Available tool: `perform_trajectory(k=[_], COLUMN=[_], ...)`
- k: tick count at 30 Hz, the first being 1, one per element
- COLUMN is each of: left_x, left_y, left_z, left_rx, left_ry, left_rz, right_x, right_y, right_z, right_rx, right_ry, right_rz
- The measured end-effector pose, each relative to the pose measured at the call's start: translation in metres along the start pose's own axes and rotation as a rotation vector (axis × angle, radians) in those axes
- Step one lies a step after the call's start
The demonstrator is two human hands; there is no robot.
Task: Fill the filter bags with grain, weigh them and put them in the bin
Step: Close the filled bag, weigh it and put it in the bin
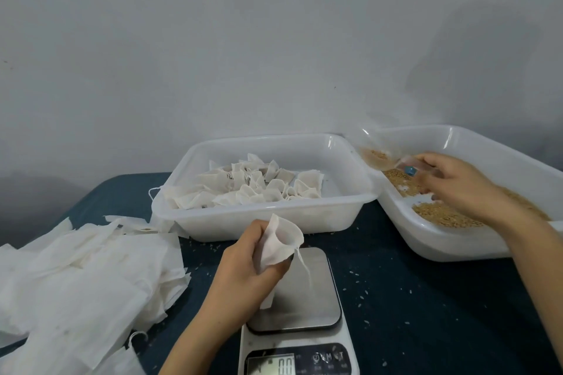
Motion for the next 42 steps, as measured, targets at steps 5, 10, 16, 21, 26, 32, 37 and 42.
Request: perform_trajectory(k=[5,10,16,21,26,32,37,42], left_x=[0.000,-0.001,-0.001,0.000,0.001,0.005,0.007,0.007], left_y=[-0.003,-0.006,-0.006,-0.001,0.007,0.012,0.014,0.013], left_z=[-0.006,-0.011,-0.012,-0.009,-0.004,0.005,0.010,0.014], left_rx=[-0.081,-0.163,-0.161,-0.190,-0.160,-0.019,0.071,0.102], left_ry=[-0.054,-0.086,-0.091,-0.052,-0.026,0.010,0.022,0.040], left_rz=[-0.001,0.012,0.009,-0.012,-0.054,-0.124,-0.174,-0.170], right_x=[0.014,0.022,0.024,0.031,0.037,0.041,0.045,0.044], right_y=[0.019,0.024,0.025,0.030,0.035,0.032,0.029,0.023], right_z=[-0.032,-0.047,-0.065,-0.095,-0.114,-0.129,-0.139,-0.138], right_rx=[-0.030,0.208,0.470,0.694,0.789,0.802,0.820,0.819], right_ry=[-0.180,-0.366,-0.521,-0.715,-0.877,-0.889,-0.910,-0.921], right_rz=[-0.120,-0.151,-0.152,-0.043,0.026,0.031,0.053,0.100])
Point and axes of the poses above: each hand's wrist, its own x-axis away from the middle knuckle, its own y-axis out of the palm, z = x × y, the point moved 6 cm from there along -x, towards the middle knuckle, and after that the axes turned 12 degrees about -x, right-handed, at the moved point
